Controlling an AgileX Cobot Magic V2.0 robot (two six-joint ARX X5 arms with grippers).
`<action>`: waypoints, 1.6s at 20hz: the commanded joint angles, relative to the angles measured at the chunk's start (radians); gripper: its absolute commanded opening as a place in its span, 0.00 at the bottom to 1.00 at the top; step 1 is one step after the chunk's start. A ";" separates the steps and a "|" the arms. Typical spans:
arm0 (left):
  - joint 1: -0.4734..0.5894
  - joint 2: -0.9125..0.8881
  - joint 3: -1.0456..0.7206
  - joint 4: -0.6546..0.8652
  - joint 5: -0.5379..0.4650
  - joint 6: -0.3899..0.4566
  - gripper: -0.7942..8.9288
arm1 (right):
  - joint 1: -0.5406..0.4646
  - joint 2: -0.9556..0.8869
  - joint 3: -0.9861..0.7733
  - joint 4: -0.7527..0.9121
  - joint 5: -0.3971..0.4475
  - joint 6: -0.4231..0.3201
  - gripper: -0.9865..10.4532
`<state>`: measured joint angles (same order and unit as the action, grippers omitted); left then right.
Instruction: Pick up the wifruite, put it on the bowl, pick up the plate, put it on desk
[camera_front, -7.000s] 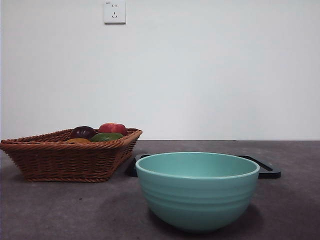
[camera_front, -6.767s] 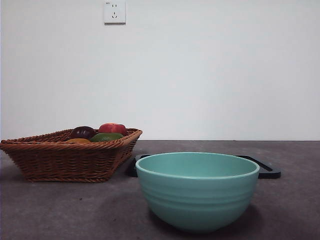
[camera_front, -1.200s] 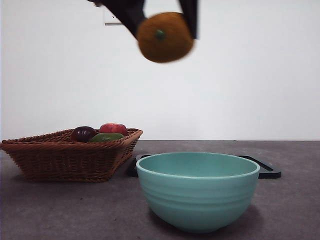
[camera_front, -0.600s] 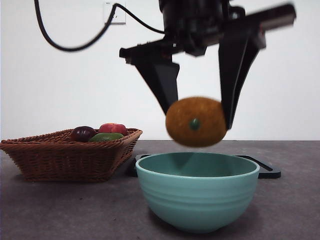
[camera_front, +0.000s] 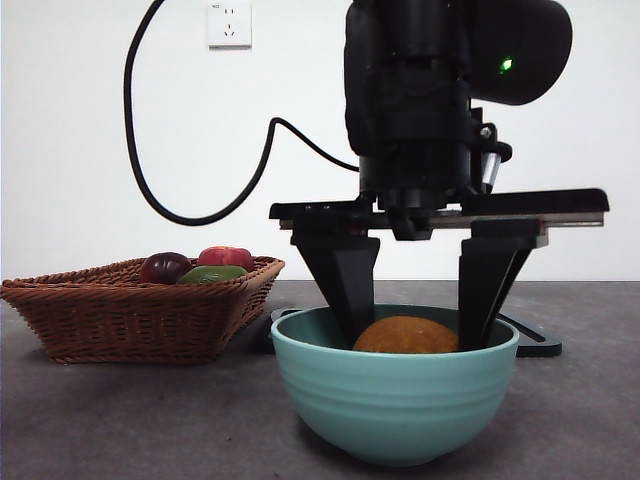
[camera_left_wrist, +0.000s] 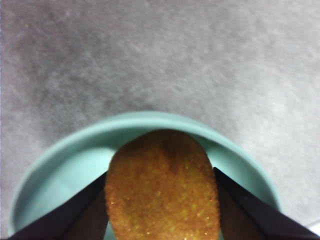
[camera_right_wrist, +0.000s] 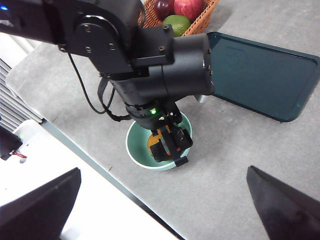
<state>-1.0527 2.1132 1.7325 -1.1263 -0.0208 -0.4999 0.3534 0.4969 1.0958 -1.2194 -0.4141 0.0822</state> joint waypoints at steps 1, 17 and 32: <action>-0.005 0.048 0.024 -0.011 -0.003 0.016 0.30 | 0.006 0.002 0.019 0.007 0.003 -0.012 0.62; 0.002 0.013 0.031 -0.028 -0.007 0.066 0.54 | 0.006 0.002 0.019 0.006 0.003 -0.011 0.62; -0.003 -0.487 0.034 -0.113 -0.066 0.177 0.70 | 0.006 0.002 0.019 0.014 0.007 -0.014 0.62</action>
<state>-1.0435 1.6199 1.7382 -1.2404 -0.0811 -0.3546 0.3534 0.4969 1.0958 -1.2171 -0.4095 0.0818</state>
